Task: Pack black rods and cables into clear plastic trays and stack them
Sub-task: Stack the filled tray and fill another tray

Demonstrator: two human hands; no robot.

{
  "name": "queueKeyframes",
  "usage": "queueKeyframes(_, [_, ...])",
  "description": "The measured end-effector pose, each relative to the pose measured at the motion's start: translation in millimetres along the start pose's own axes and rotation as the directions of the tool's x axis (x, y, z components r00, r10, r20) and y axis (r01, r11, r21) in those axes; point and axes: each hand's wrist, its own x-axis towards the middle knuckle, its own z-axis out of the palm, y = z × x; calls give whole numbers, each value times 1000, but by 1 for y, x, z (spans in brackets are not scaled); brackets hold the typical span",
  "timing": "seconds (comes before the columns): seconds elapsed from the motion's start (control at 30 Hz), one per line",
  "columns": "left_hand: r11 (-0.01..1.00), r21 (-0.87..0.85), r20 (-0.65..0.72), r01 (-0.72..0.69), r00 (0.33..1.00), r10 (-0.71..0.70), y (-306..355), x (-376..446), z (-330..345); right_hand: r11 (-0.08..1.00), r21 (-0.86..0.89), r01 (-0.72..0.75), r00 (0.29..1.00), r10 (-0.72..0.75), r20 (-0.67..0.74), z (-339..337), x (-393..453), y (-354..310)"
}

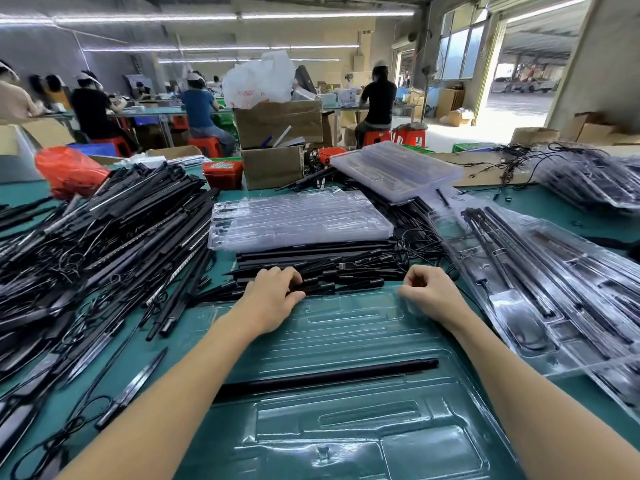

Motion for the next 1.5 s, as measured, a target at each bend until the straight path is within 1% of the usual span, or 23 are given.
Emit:
queueKeyframes(0.07, [1000,-18,-10,13,1000,-13,0,0,0,1000,-7,-3,1000,3,1,0,0,-1])
queueKeyframes(0.17, [1000,-13,-40,-9,999,8,2,-2,1,1000,-7,-4,1000,4,4,0,0,-1])
queueKeyframes(0.23, [999,-23,-137,-47,990,44,8,-6,-1,1000,-6,-4,1000,4,8,0,0,-2])
queueKeyframes(0.27, [996,-49,-188,-76,980,65,12,-10,-4,1000,-4,-3,1000,3,13,0,0,-2])
queueKeyframes(0.3, [990,-92,-210,-108,974,87,19,-15,-9,1000,-5,-2,1000,2,17,0,0,-2])
queueKeyframes(0.33, [981,-134,-187,-143,975,117,26,-21,-14,1000,-6,0,1000,0,19,0,0,-2])
queueKeyframes(0.4, [962,-160,-52,-223,975,217,42,-36,-23,1000,-13,3,1000,-2,15,0,-1,-1])
queueKeyframes(0.43, [949,-156,18,-274,960,280,50,-45,-26,1000,-15,2,1000,-2,12,0,-1,-1])
queueKeyframes(0.47, [932,-168,76,-322,938,338,57,-55,-26,1000,-15,1,1000,-1,12,0,0,-1])
queueKeyframes(0.53, [884,-243,164,-398,882,442,67,-74,-25,1000,-10,-2,1000,2,16,1,0,0])
queueKeyframes(0.6, [836,-314,204,-450,828,523,72,-88,-20,1000,-7,-3,1000,4,19,1,0,1])
queueKeyframes(0.67, [811,-332,209,-482,801,561,74,-98,-15,1000,-10,-3,1000,3,21,1,1,2])
queueKeyframes(0.73, [794,-316,181,-520,788,588,74,-103,-9,1000,-10,-4,1000,4,22,1,2,2])
queueKeyframes(0.87, [771,-212,115,-600,768,630,76,-106,0,1000,-10,-7,1000,7,17,3,3,4])
queueKeyframes(1.03, [766,-158,78,-623,765,639,73,-104,2,1000,20,2,1000,-2,10,4,5,8])
queueKeyframes(1.1, [789,-111,58,-604,789,612,69,-101,0,1000,29,0,1000,-1,21,4,6,10])
queueKeyframes(1.13, [813,-91,52,-575,813,580,65,-98,-4,1000,31,0,1000,-1,27,4,6,10])
queueKeyframes(1.2, [874,-81,30,-480,875,483,56,-88,-14,999,40,5,999,-6,37,2,6,11])
queueKeyframes(1.23, [902,-76,-3,-424,905,425,50,-82,-20,999,44,7,999,-8,41,1,6,11])
queueKeyframes(1.3, [958,-71,-92,-279,958,272,35,-70,-32,999,52,5,999,-7,41,1,5,10])
queueKeyframes(1.37, [993,-72,-147,-95,986,84,12,-61,-41,997,72,0,1000,-1,25,0,6,10])
queueKeyframes(1.43, [996,23,-147,83,986,-79,-15,-55,-45,996,92,-5,1000,4,16,0,6,10])
queueKeyframes(1.5, [955,171,-132,242,966,-221,-43,-56,-45,994,108,-8,1000,5,26,-1,8,11])
